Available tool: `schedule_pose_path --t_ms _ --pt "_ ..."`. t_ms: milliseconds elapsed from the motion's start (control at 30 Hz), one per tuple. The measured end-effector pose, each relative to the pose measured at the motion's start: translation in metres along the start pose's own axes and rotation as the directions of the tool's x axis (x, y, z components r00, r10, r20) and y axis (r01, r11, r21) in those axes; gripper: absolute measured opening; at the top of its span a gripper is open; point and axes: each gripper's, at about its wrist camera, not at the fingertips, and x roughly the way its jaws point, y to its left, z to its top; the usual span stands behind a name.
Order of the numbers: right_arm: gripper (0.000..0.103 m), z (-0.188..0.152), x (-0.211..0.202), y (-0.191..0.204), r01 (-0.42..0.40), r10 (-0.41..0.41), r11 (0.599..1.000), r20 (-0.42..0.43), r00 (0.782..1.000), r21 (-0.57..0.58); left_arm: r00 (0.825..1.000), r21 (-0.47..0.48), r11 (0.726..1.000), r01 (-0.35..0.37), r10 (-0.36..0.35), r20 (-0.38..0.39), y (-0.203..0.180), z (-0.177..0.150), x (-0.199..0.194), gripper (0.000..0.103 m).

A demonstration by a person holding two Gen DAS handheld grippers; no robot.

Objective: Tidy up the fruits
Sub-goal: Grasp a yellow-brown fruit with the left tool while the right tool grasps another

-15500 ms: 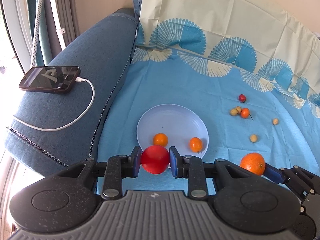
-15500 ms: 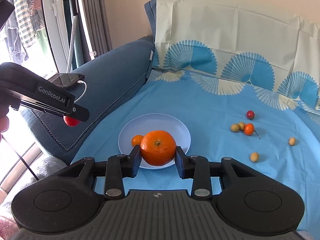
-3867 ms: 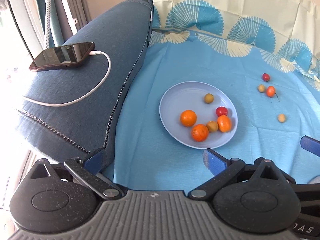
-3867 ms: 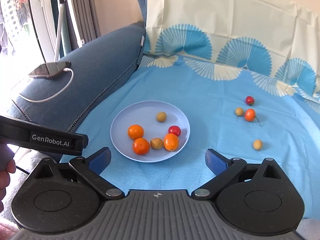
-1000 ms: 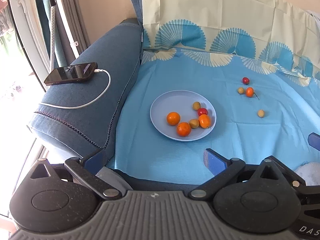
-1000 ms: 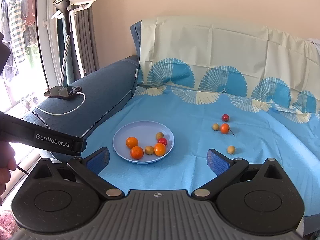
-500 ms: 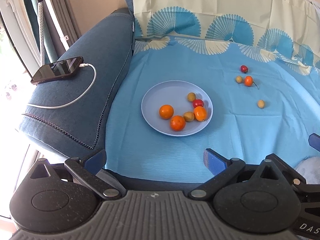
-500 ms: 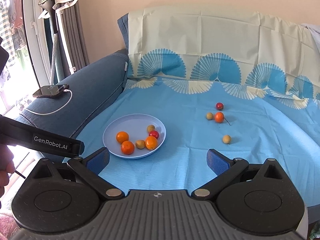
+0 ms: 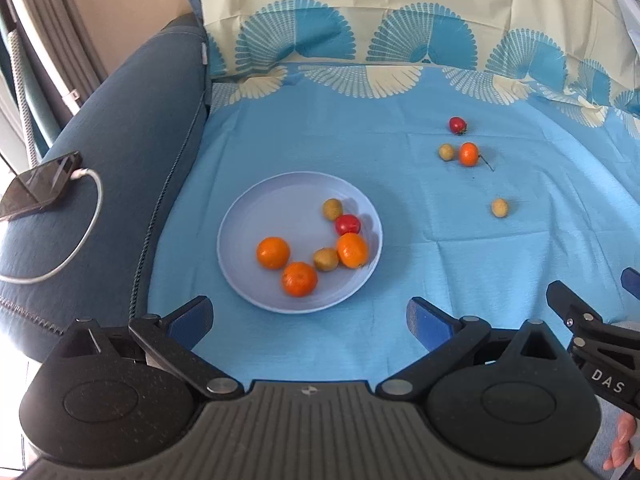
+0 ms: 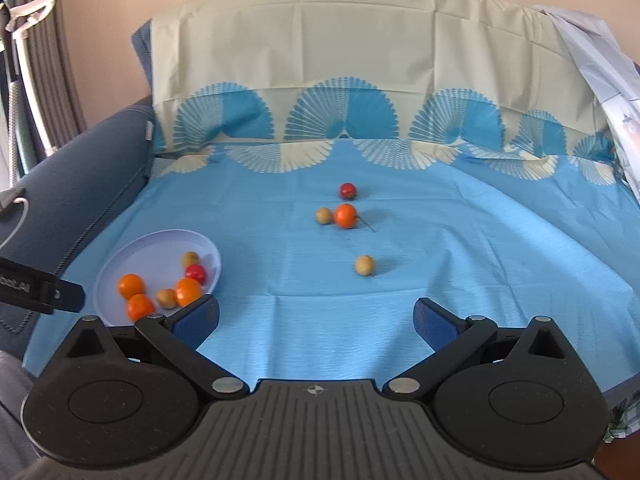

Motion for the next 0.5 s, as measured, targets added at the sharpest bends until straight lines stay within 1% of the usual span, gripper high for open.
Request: schedule_pose_path --t_ms 100,200,267,333,433,500 --pt "0.102 0.002 0.03 -0.02 0.051 -0.051 0.998 -0.015 0.999 0.02 1.0 0.04 0.999 0.018 -0.019 0.019 -0.022 0.028 0.021 0.103" --pt "0.102 0.004 0.07 -0.035 0.083 -0.083 0.996 -0.028 0.996 0.011 0.999 0.094 0.995 0.031 -0.035 0.042 -0.049 0.058 0.048 0.103" --pt "0.102 0.005 0.097 -0.043 0.087 -0.087 0.996 -0.033 0.996 -0.001 0.998 0.128 0.991 0.043 -0.048 0.04 -0.067 0.078 0.07 0.103" --pt "0.102 0.007 0.129 -0.048 0.09 -0.091 0.996 -0.039 0.995 -0.018 0.996 0.156 0.984 0.081 -0.087 0.035 -0.082 0.097 0.095 0.103" --pt "0.102 0.008 0.171 -0.055 0.081 -0.082 0.996 -0.041 0.996 -0.031 0.995 0.212 0.974 0.078 -0.089 0.044 -0.104 0.124 0.137 0.103" --pt "0.102 0.01 0.197 -0.059 0.071 -0.073 0.997 -0.054 0.996 -0.033 0.995 0.256 0.963 0.084 -0.094 0.026 -0.119 0.141 0.17 0.103"
